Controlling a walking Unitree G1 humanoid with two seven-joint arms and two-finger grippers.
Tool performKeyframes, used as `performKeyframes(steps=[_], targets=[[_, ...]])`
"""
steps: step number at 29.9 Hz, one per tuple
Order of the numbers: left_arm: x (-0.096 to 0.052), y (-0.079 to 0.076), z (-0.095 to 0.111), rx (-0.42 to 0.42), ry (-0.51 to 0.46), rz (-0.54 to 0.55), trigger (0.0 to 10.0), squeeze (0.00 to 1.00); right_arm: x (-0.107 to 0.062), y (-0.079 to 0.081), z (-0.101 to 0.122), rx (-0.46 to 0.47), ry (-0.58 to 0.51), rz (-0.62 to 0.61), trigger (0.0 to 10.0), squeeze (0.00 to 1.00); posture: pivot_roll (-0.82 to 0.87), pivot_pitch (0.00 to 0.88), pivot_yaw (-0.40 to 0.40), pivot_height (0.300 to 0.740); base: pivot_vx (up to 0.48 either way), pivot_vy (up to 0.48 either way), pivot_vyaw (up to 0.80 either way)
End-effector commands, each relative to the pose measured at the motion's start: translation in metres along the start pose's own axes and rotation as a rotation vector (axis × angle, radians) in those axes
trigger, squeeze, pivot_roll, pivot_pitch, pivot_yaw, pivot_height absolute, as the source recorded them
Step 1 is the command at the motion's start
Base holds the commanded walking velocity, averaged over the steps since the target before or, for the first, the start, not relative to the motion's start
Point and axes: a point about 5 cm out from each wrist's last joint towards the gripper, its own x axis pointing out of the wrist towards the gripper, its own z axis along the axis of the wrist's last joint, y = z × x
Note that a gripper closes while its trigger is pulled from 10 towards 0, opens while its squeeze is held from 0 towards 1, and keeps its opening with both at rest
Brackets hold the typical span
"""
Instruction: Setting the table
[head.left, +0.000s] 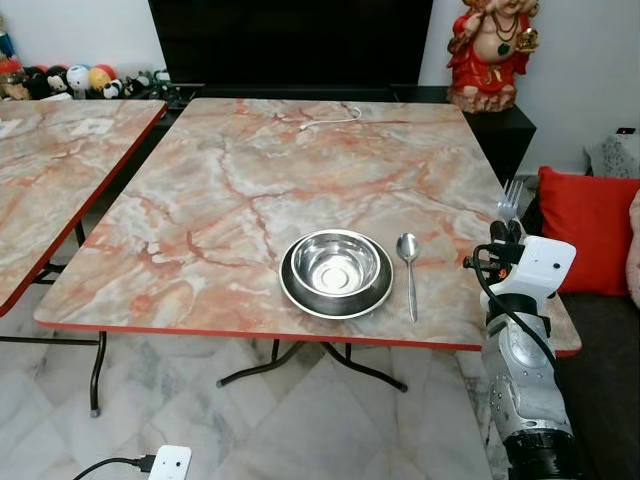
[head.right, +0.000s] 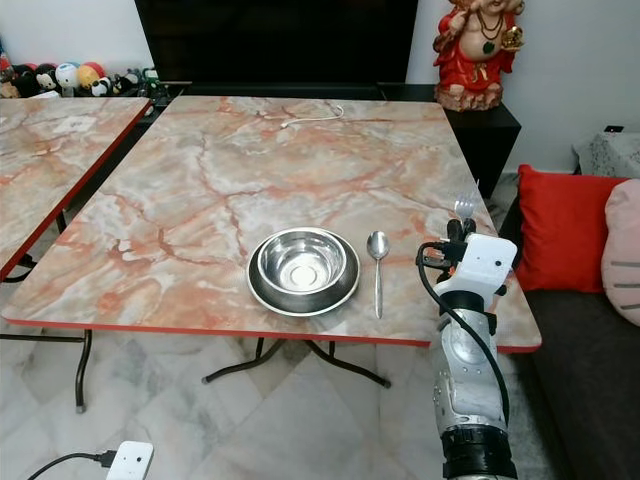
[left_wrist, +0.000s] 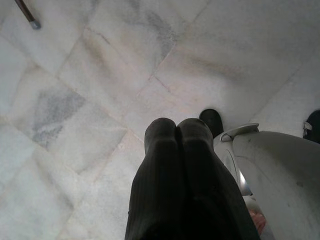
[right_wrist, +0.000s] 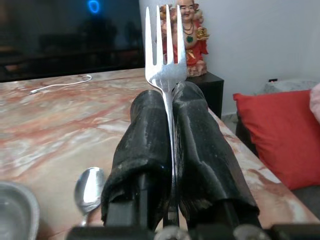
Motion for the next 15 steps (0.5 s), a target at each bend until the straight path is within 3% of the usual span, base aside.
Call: performKeyframes(steps=[1, 4, 10, 15], targets=[[-0.0009, 0.0039, -0.004, -0.01, 0.016, 0.013, 10.0, 0.0, 0.0018, 0.0038, 0.0017, 0.005, -0.002, 0.009, 10.0, 0.0, 0.02, 0.015, -0.01, 0.74, 0.0, 0.0, 0.0], [-0.0009, 0.0041, -0.0043, -0.015, 0.018, 0.016, 10.0, 0.0, 0.0018, 0.0039, 0.0013, 0.004, 0.001, 0.009, 10.0, 0.0, 0.02, 0.015, -0.009, 0.74, 0.0, 0.0, 0.0], [-0.0008, 0.0049, -0.0044, 0.006, 0.023, 0.02, 10.0, 0.0, 0.0017, 0.0044, 0.001, 0.004, 0.003, 0.009, 10.0, 0.0, 0.02, 0.015, -0.008, 0.74, 0.0, 0.411, 0.0], [-0.0009, 0.005, -0.0045, -0.007, 0.022, 0.017, 10.0, 0.0, 0.0018, 0.0051, 0.0006, 0.006, 0.006, 0.01, 10.0, 0.0, 0.02, 0.016, -0.008, 0.74, 0.0, 0.0, 0.0]])
